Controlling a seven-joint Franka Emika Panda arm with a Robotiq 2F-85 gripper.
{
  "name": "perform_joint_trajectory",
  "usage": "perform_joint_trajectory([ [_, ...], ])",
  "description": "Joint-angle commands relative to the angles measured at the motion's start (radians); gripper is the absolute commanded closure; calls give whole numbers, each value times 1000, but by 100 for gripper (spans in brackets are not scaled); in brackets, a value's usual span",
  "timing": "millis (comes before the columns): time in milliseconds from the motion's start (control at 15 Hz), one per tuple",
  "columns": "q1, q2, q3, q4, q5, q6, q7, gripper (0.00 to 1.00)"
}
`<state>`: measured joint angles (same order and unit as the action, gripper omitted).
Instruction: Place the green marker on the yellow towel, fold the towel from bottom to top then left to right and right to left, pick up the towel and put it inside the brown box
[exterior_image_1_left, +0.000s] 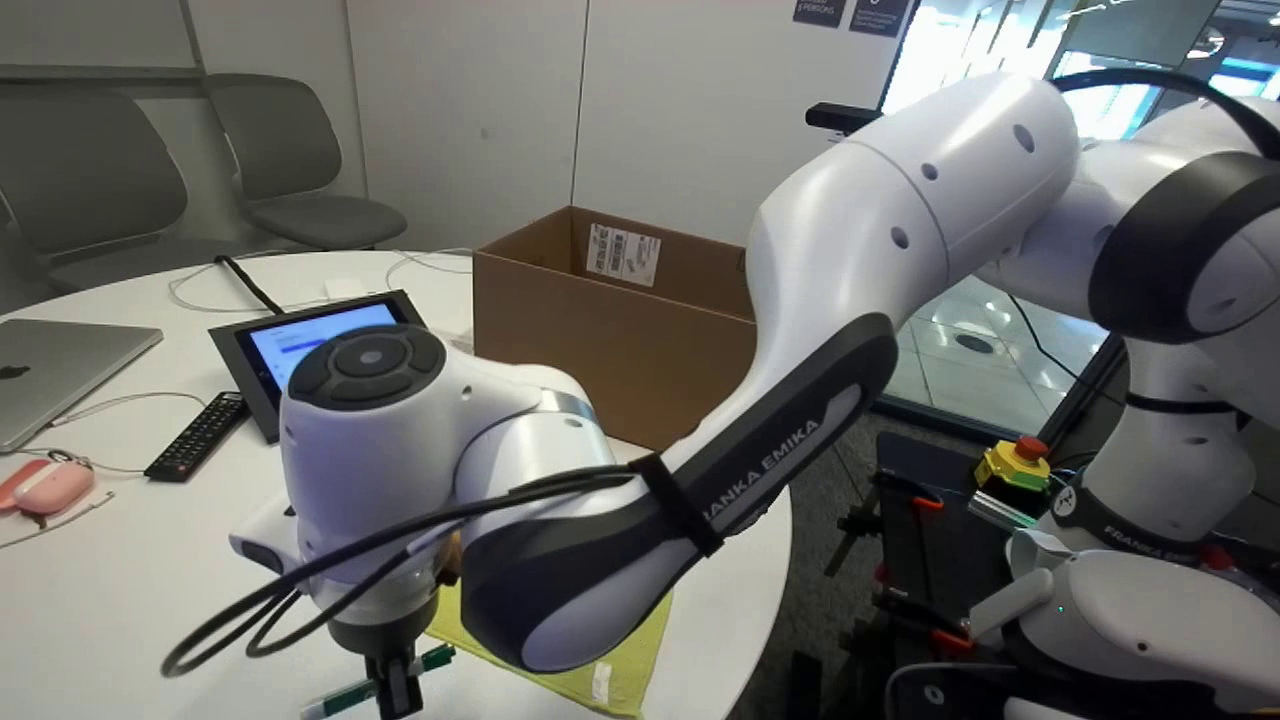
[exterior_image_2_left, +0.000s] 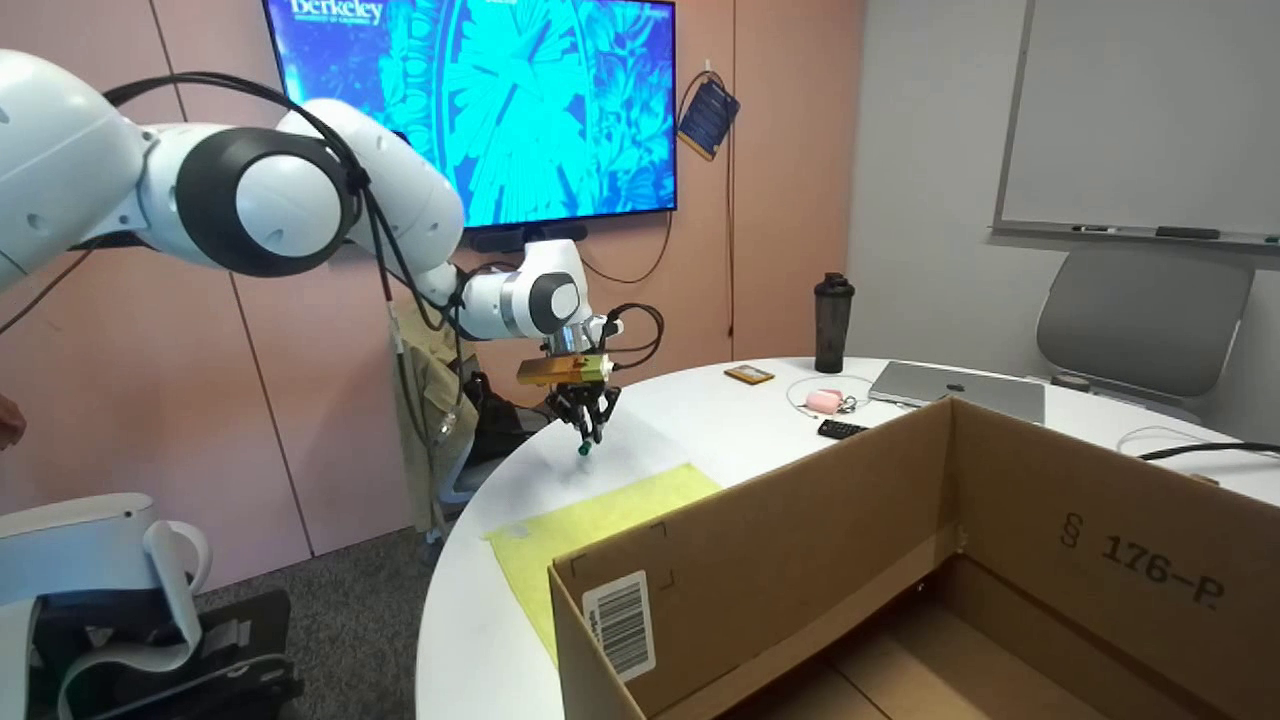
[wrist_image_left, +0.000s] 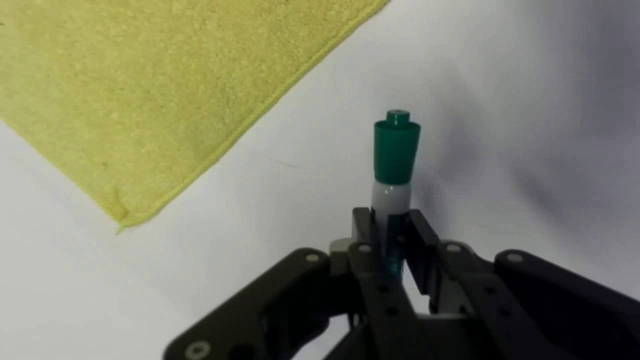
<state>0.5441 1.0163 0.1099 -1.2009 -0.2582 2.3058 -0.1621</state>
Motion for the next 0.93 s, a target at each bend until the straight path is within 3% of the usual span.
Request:
perform_joint_trajectory([
  [0, -1, -154, -26, -106, -10, -54, 46, 95],
  [467, -13, -354, -71, -207, 1, -152, 149, 95],
  [800, -8, -477, -109, -314, 10, -211, 335, 95],
  [867, -40, -502, -74, -334, -17, -233, 384, 95],
])
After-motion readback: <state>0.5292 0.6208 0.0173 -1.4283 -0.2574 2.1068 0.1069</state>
